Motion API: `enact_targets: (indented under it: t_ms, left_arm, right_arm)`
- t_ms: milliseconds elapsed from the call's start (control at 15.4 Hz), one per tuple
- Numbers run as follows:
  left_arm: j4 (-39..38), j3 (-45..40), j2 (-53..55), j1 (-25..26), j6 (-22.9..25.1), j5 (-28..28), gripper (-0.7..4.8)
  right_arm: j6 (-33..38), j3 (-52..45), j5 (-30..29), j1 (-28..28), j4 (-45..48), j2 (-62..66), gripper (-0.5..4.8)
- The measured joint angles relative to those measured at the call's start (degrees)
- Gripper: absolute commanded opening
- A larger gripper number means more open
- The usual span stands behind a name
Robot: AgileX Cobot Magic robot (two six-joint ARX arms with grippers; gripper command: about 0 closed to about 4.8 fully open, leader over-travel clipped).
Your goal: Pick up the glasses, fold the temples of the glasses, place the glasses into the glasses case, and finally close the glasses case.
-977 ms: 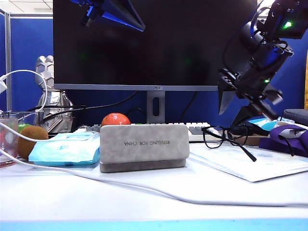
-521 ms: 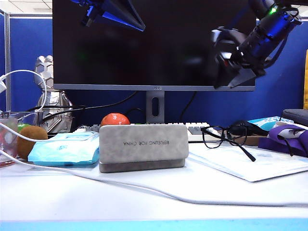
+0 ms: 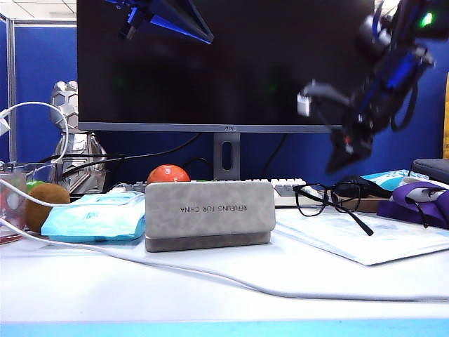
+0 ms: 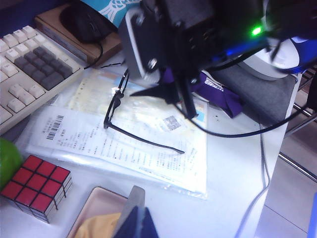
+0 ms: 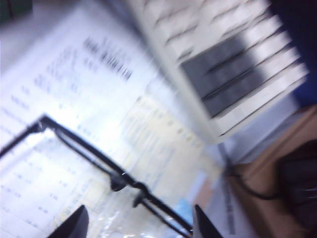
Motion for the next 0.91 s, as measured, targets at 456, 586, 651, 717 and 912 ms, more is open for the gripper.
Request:
enact_targets:
  t_ms: [456, 586, 651, 717, 912]
  left_arm:
    - [0.0, 0.0, 0.0, 0.0, 0.0, 0.0, -0.05]
    - [0.0, 0.0, 0.0, 0.0, 0.0, 0.0, -0.05]
    - [0.0, 0.0, 0.0, 0.0, 0.0, 0.0, -0.05]
    - [0.0, 0.0, 0.0, 0.0, 0.0, 0.0, -0.05]
    - [0.0, 0.0, 0.0, 0.0, 0.0, 0.0, -0.05]
  right_arm:
    - [-3.3, 0.1, 1.2, 0.0, 2.8, 5.1, 2.41]
    - [-3.4, 0.2, 1.2, 0.0, 3.7, 6.2, 2.08]
    - [-3.4, 0.2, 1.2, 0.0, 3.7, 6.7, 1.98]
    - [-3.5, 0.2, 1.2, 0.0, 3.7, 7.0, 1.98]
    - [-3.5, 0.2, 2.3, 0.0, 4.1, 7.3, 2.03]
